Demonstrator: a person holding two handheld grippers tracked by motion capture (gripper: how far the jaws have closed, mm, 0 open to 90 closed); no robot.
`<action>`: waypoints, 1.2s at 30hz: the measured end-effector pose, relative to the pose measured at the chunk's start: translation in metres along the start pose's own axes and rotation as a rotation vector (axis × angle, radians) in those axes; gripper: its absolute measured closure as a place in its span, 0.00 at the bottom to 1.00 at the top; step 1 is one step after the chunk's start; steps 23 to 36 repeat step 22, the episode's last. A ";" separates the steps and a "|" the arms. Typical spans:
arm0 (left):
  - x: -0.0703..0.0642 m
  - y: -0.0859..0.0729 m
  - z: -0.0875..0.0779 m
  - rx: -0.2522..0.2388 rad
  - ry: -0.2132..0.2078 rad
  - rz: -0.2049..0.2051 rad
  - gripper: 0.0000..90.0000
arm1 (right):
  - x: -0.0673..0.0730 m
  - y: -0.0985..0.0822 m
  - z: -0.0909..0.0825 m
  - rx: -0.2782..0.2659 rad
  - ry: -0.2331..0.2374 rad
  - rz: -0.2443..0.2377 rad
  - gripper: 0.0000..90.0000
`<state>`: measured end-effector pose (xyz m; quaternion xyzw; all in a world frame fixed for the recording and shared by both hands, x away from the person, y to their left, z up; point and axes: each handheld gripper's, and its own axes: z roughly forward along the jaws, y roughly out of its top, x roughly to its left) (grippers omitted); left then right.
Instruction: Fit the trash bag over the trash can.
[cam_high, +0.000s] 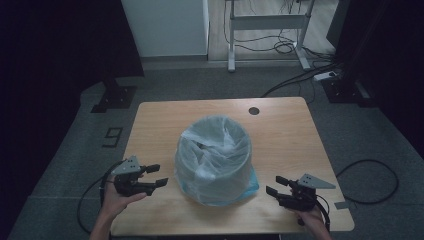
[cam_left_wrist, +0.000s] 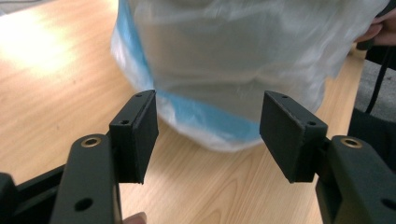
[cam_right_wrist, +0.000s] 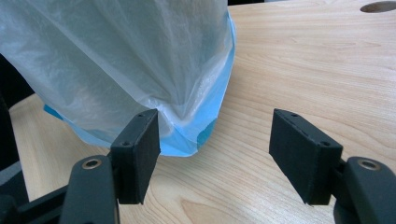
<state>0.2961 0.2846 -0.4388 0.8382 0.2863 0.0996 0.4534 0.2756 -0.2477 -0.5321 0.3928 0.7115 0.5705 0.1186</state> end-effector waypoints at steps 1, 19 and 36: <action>0.000 0.000 0.000 0.000 0.000 0.000 0.41 | 0.000 0.000 0.000 0.000 0.000 0.000 0.36; 0.001 -0.028 0.008 -0.006 0.026 -0.050 0.40 | -0.002 0.000 0.000 0.007 -0.020 -0.008 0.36; 0.001 -0.027 0.009 -0.011 0.026 -0.054 0.40 | -0.003 0.001 -0.001 0.003 -0.020 -0.007 0.36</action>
